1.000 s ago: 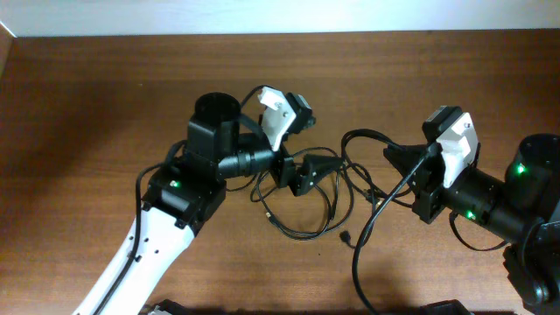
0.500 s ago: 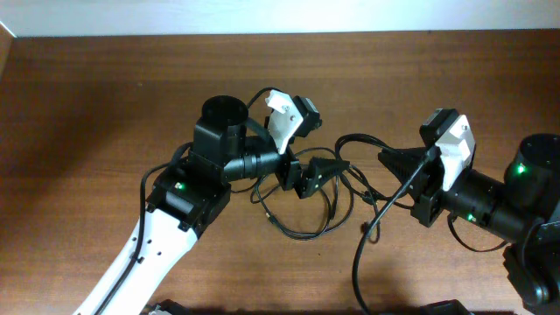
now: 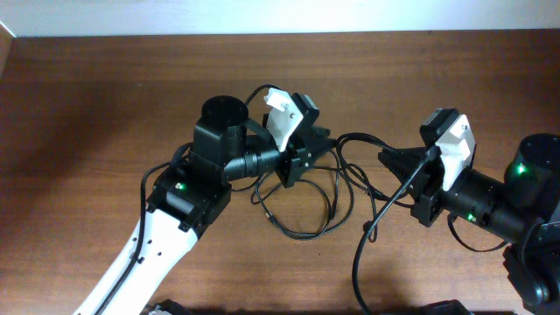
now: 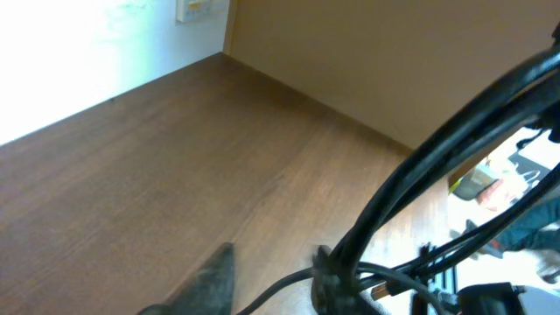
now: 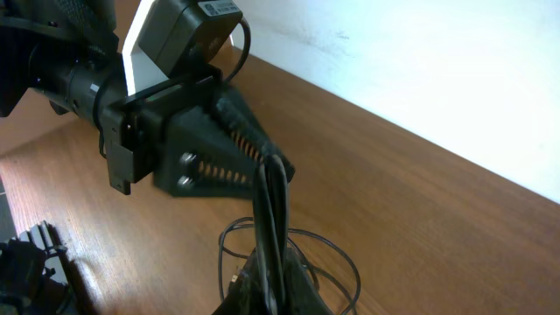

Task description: Untangle cables

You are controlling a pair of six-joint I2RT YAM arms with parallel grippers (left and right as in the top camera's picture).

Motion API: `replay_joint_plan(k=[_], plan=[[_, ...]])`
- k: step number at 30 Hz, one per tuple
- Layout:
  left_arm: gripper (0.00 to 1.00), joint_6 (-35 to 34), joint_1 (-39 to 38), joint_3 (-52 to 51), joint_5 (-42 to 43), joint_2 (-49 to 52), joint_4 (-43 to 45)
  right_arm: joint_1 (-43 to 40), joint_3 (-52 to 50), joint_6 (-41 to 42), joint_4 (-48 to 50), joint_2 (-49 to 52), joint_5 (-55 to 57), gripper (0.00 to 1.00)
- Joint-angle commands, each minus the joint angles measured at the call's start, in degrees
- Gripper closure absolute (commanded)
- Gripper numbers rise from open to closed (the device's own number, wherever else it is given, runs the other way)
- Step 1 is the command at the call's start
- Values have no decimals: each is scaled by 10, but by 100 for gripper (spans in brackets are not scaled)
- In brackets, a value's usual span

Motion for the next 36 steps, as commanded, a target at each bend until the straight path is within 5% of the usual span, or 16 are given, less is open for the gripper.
replay_joint_plan(k=[1,16,26,32,36], plan=[[46,-9,-10,4,1,-8,8,2,5,3,4,-5,-1,96],[53,-9,-24,4,-50,-8,-32,2,5,5,-3,-4,82,96],[38,-11,-25,4,2,-8,-15,3,5,5,-16,-4,94,96],[40,-11,-25,4,18,-8,-1,3,5,4,-16,-4,51,96],[61,-11,-30,4,19,-8,0,3,5,2,-15,-4,21,96]])
